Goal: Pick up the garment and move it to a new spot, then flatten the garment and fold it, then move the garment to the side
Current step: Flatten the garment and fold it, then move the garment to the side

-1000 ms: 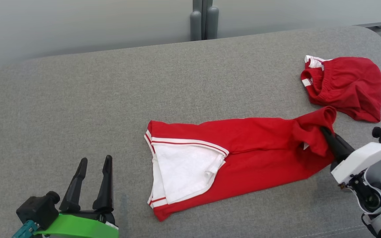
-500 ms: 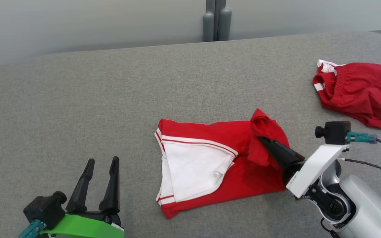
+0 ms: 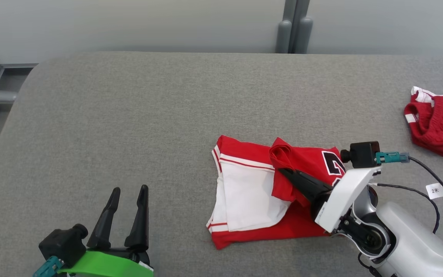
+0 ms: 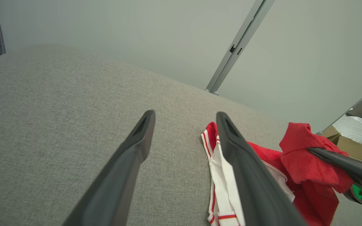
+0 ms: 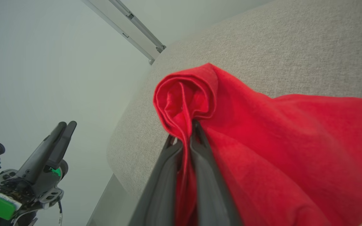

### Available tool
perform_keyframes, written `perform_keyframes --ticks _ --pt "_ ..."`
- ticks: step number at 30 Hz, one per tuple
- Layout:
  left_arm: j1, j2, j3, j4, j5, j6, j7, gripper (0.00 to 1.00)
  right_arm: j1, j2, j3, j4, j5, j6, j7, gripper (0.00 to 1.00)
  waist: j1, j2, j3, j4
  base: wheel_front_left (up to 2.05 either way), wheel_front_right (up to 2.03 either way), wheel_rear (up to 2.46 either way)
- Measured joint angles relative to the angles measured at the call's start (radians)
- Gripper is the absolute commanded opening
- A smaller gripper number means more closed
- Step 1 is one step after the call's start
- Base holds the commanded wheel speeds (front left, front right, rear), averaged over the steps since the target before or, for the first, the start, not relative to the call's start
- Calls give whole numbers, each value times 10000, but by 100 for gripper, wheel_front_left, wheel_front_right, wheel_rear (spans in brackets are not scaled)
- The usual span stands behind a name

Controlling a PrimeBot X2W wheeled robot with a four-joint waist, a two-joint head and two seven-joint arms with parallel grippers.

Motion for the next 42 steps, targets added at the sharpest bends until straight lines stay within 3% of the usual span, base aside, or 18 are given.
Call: perform_keyframes --ticks 5,16,19,20,22,35,38,42 --pt "-1 -25 -33 44 0 0 -4 100 -161 309 -17 508 -4 -52 128 0 0 0 -15 542 0 0 0" --pt "-5 -207 -63 119 -19 -4 -44 100 -700 698 286 1910 -224 -614 577 3 0 0 49 1585 0 0 0" --pt "-4 -213 -10 136 -27 -2 -102 100 -781 823 495 2196 -360 -646 750 26 0 0 63 1753 0 0 0" --pt "-4 -211 12 142 -29 -4 -100 100 -815 867 535 2282 -360 -669 796 44 0 0 64 1784 0 0 0" --pt "-4 -213 27 151 -29 -4 -102 100 -906 938 570 2428 -387 -731 819 100 0 0 53 1804 0 0 0" --pt "2 -209 236 159 -31 -2 -192 100 -1582 1651 96 2382 -439 -769 127 100 0 0 -10 1410 0 0 0" --pt "4 -207 232 159 -31 -4 -219 100 -1806 1406 -61 2280 -642 -663 -284 100 0 0 -53 1276 0 0 0" --pt "8 -205 188 153 -29 -4 -219 100 -1897 562 -288 2330 -1068 -608 -719 100 0 0 -99 1088 0 0 0"
